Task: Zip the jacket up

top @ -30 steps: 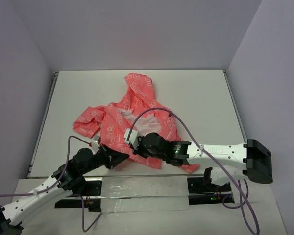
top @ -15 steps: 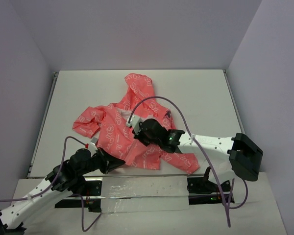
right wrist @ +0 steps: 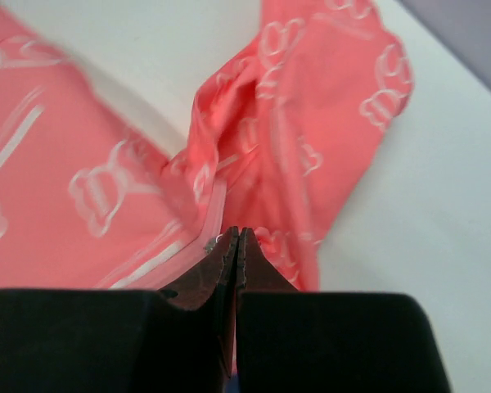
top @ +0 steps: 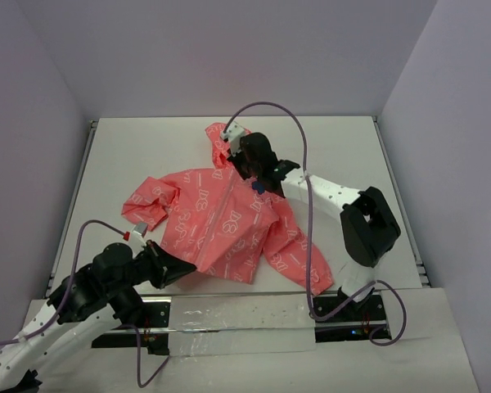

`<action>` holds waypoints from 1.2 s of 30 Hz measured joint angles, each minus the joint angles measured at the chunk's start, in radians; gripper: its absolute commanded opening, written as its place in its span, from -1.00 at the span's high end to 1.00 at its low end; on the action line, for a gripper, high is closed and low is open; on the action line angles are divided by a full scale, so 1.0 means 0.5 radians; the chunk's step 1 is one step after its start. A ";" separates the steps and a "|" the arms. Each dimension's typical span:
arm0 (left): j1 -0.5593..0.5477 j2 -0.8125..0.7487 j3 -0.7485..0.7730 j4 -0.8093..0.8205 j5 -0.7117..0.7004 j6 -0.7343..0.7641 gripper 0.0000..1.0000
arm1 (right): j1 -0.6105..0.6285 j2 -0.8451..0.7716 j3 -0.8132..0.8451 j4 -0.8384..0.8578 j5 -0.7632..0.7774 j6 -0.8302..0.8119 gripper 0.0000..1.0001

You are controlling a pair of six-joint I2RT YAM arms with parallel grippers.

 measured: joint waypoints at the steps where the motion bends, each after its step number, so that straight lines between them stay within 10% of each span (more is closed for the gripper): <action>1: 0.000 0.021 0.032 -0.019 0.000 0.016 1.00 | -0.031 0.041 0.054 -0.007 0.001 -0.012 1.00; 14: -0.002 0.111 0.291 -0.198 -0.033 0.127 1.00 | -0.517 0.472 0.851 -0.216 -0.001 -0.115 1.00; 23: -0.002 0.486 0.307 0.022 -0.071 0.296 1.00 | -0.622 0.247 0.783 -0.228 0.139 -0.194 1.00; 25: -0.002 0.685 0.353 0.089 -0.122 0.380 0.96 | -0.593 0.087 0.649 -0.208 0.165 -0.193 0.57; 28: -0.002 0.982 0.553 0.143 -0.249 0.538 -0.21 | -0.547 -0.184 0.407 -0.173 0.251 -0.187 -0.92; 31: -0.002 1.209 0.830 0.165 -0.404 0.718 -0.78 | -0.499 -0.411 0.237 -0.130 0.421 -0.112 -1.00; 36: 0.001 1.319 1.155 0.194 -0.720 0.991 -0.93 | -0.485 -0.680 0.059 -0.164 0.682 0.157 -1.00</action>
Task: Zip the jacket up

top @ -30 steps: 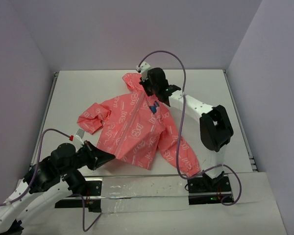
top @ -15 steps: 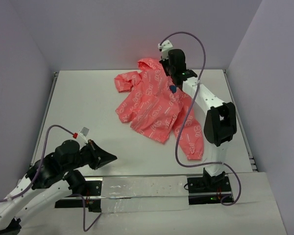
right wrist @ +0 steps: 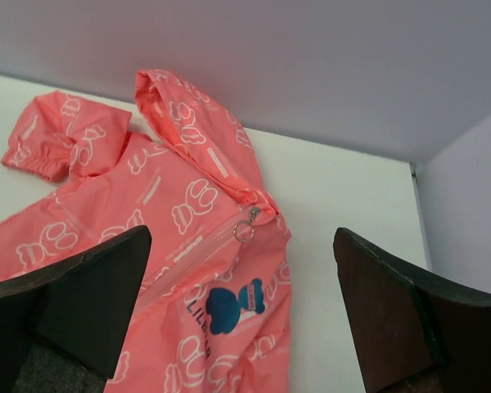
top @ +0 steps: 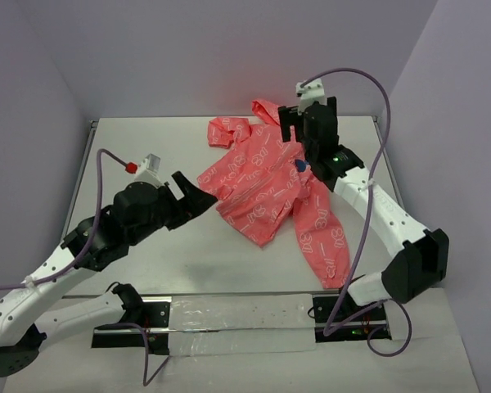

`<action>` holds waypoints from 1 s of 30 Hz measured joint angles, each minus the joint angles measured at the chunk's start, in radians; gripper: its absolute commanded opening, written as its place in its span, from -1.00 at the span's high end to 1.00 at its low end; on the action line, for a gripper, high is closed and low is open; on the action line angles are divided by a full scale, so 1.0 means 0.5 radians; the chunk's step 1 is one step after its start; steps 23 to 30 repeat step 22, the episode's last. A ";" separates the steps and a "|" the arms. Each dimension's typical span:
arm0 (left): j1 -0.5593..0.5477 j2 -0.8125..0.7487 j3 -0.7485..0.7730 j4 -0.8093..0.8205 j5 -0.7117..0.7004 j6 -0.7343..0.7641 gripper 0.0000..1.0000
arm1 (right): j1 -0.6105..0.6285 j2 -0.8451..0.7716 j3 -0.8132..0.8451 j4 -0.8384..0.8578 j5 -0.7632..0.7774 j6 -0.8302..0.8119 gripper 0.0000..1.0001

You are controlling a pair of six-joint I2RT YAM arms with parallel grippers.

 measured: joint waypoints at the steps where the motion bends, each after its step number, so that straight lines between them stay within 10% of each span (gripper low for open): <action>1: 0.001 -0.006 0.032 0.005 -0.062 0.045 -0.94 | 0.000 -0.050 -0.035 -0.030 0.025 0.067 -1.00; 16: 0.005 -0.467 0.036 0.102 -0.762 0.547 -0.95 | -0.002 -0.634 -0.476 -0.825 0.446 1.018 -1.00; 30: 0.008 -0.525 -0.031 0.108 -0.840 0.603 -0.95 | -0.002 -0.790 -0.772 -0.962 0.550 1.160 -1.00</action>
